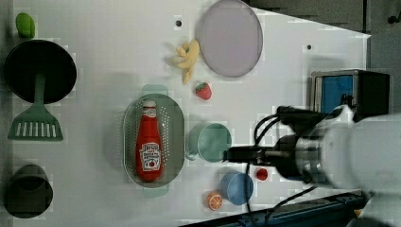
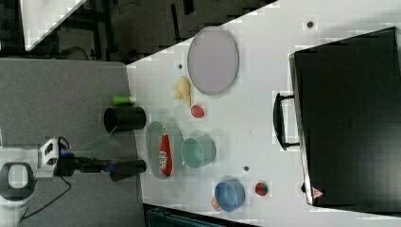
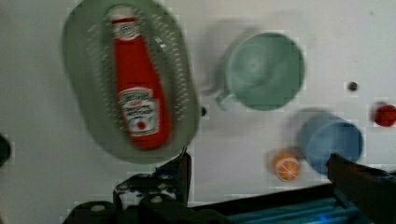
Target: Pick ketchup from strainer and place it on the table
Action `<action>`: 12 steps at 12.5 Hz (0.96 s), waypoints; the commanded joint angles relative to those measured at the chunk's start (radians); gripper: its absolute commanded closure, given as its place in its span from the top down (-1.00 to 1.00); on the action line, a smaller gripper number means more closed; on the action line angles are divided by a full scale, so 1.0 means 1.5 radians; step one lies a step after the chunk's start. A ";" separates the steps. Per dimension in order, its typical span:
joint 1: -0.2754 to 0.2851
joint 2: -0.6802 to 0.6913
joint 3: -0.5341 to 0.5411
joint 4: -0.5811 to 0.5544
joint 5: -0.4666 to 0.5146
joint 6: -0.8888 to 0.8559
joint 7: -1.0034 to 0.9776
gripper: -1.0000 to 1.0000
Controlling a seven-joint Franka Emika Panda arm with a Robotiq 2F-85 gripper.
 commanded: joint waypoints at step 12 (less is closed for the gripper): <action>0.018 0.189 0.072 -0.261 -0.114 0.558 0.075 1.00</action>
